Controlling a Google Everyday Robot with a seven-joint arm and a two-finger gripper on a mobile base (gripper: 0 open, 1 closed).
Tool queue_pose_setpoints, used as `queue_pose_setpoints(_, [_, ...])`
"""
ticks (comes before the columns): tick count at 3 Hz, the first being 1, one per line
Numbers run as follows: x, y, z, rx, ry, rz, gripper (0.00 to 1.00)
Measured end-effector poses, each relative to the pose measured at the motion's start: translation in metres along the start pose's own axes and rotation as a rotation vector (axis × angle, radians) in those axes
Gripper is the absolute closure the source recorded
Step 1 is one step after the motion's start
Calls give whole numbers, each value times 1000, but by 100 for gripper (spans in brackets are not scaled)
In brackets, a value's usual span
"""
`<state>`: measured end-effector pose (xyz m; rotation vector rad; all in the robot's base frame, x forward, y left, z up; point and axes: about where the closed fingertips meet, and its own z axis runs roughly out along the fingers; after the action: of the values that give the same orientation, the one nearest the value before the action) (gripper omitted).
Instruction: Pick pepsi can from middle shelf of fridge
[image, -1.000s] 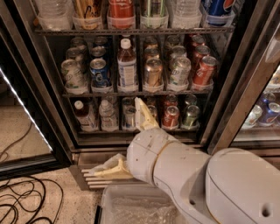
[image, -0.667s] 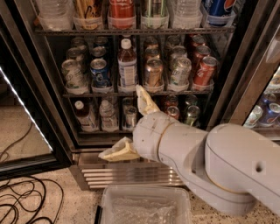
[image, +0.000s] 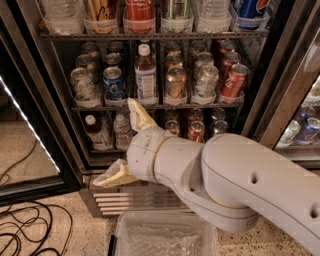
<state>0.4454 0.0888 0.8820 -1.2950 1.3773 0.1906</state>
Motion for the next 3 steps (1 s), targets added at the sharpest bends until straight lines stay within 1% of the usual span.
queue_pose_setpoints(1, [1,-2,13,71,10,83,0])
queue_pose_setpoints(2, [4,-9,31,111,-2,136,0])
queue_pose_setpoints(3, [2,-4,52,104,-47,164,0])
